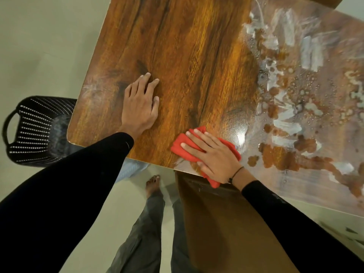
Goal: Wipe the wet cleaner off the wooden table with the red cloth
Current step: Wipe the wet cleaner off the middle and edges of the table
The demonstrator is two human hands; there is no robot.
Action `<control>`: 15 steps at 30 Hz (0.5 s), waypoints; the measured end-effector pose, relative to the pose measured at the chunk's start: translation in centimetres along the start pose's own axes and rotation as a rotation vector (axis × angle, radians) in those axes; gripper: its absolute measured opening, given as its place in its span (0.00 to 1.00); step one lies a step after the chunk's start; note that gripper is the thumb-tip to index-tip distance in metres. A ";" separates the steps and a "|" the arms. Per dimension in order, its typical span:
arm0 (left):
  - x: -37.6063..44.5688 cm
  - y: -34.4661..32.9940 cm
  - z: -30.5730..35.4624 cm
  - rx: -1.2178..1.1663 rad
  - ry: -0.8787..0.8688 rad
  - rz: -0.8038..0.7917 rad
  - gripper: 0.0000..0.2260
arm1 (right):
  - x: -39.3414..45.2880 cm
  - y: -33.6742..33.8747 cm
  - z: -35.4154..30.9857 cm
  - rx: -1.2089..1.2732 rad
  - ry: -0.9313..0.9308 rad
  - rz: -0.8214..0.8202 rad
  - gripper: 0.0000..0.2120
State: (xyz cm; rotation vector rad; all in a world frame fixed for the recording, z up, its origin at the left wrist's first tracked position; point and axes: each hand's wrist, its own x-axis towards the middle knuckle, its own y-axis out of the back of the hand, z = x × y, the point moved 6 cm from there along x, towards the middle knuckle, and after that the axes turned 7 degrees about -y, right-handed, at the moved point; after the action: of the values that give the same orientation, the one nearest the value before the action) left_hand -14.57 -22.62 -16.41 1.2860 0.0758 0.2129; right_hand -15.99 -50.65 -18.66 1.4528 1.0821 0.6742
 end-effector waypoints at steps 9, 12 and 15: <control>-0.1 -0.4 -0.2 0.023 0.000 0.019 0.24 | 6.3 1.5 0.4 -0.101 0.004 0.001 0.40; -0.1 -0.2 -0.2 0.030 -0.002 0.027 0.24 | 5.5 -0.2 -5.0 -0.146 0.360 -0.064 0.40; 0.0 -0.1 -0.2 0.018 0.004 0.020 0.23 | 2.3 -0.5 -4.4 -0.122 0.478 -0.098 0.42</control>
State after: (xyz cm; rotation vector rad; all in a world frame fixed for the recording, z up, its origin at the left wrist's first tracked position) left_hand -14.63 -22.48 -16.57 1.3044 0.0688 0.2320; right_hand -19.06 -46.72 -18.71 1.1506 1.4396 1.0301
